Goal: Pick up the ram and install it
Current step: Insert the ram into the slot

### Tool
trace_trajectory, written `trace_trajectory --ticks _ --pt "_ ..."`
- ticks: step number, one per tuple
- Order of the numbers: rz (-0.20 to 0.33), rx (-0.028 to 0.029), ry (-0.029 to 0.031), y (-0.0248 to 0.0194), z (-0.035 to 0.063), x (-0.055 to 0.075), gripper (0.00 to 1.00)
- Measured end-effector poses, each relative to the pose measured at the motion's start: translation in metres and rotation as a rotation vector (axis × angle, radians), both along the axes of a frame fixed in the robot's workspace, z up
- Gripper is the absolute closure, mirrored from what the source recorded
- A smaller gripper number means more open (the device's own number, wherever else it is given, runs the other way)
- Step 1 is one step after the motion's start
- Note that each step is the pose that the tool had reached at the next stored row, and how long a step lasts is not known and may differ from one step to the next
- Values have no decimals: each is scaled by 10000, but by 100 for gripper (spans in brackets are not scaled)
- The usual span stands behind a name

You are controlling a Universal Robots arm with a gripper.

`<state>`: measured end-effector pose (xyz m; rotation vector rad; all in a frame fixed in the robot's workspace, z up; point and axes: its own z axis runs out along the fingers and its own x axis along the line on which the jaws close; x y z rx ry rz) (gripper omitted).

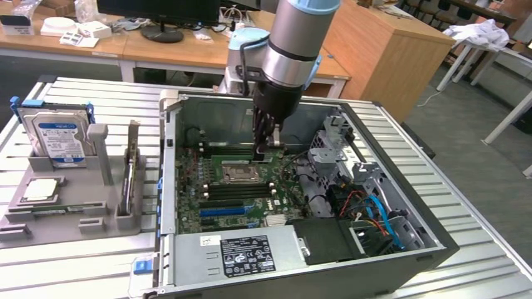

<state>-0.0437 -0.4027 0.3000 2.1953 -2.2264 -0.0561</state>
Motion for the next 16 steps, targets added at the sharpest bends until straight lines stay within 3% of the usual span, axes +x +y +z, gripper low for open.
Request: trace_trajectory --ticks 16 --pt "0 0 0 0 -149 0 88"
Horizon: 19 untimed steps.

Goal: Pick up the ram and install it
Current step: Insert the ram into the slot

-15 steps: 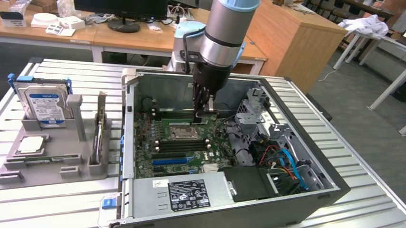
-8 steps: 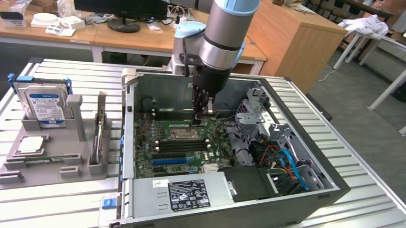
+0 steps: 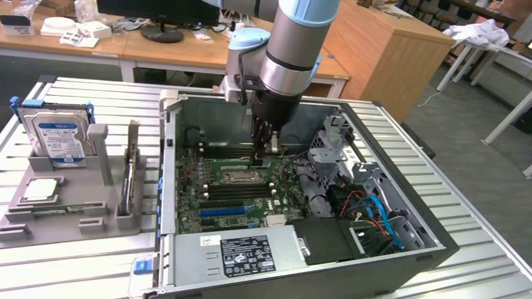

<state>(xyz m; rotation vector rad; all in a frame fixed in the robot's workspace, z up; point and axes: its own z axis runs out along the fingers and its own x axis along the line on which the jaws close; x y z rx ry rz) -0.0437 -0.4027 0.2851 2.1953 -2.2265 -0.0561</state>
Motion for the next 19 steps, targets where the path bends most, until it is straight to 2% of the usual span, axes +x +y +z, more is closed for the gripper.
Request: trace_trajectory --ticks 6,19 --pt "0 0 0 0 -45 0 88" --pt "6 0 0 0 -46 46 88"
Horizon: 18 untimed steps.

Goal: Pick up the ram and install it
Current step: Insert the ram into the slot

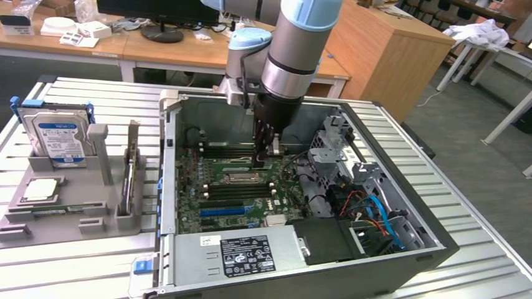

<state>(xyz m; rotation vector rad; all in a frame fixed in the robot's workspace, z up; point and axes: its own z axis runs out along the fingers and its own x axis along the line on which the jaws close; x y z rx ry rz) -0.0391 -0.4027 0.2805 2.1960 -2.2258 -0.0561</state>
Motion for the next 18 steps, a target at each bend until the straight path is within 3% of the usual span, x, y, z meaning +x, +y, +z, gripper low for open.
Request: trace_trajectory --ticks 7,18 --pt "1 1 -1 -4 0 6 88" --pt "1 0 0 -104 0 5 88"
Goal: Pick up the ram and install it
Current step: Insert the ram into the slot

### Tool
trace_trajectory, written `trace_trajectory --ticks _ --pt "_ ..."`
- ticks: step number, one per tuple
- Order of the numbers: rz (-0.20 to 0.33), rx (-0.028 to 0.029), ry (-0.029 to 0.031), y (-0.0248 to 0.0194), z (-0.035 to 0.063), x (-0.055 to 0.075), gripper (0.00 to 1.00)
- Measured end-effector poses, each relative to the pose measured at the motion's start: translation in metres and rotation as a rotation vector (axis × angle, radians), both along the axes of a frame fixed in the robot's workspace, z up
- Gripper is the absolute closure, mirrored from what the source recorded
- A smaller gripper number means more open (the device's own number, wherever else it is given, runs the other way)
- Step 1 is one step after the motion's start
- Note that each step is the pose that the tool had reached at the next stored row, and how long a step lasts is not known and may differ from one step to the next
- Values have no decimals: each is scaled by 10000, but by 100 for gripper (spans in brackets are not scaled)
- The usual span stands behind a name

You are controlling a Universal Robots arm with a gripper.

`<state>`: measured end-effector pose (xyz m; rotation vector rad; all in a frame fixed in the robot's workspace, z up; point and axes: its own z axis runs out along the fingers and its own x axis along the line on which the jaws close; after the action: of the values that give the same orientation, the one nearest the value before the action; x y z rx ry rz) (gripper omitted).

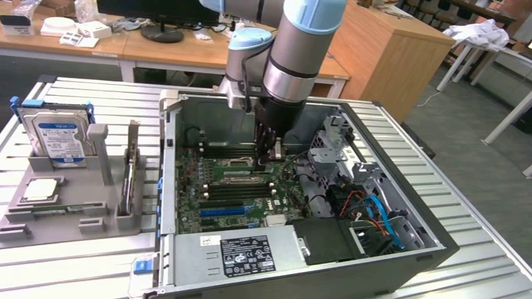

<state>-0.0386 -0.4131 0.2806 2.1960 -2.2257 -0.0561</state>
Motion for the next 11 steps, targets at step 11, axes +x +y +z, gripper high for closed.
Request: trace_trajectory --ticks 11 --pt "0 1 -1 -37 -10 0 88"
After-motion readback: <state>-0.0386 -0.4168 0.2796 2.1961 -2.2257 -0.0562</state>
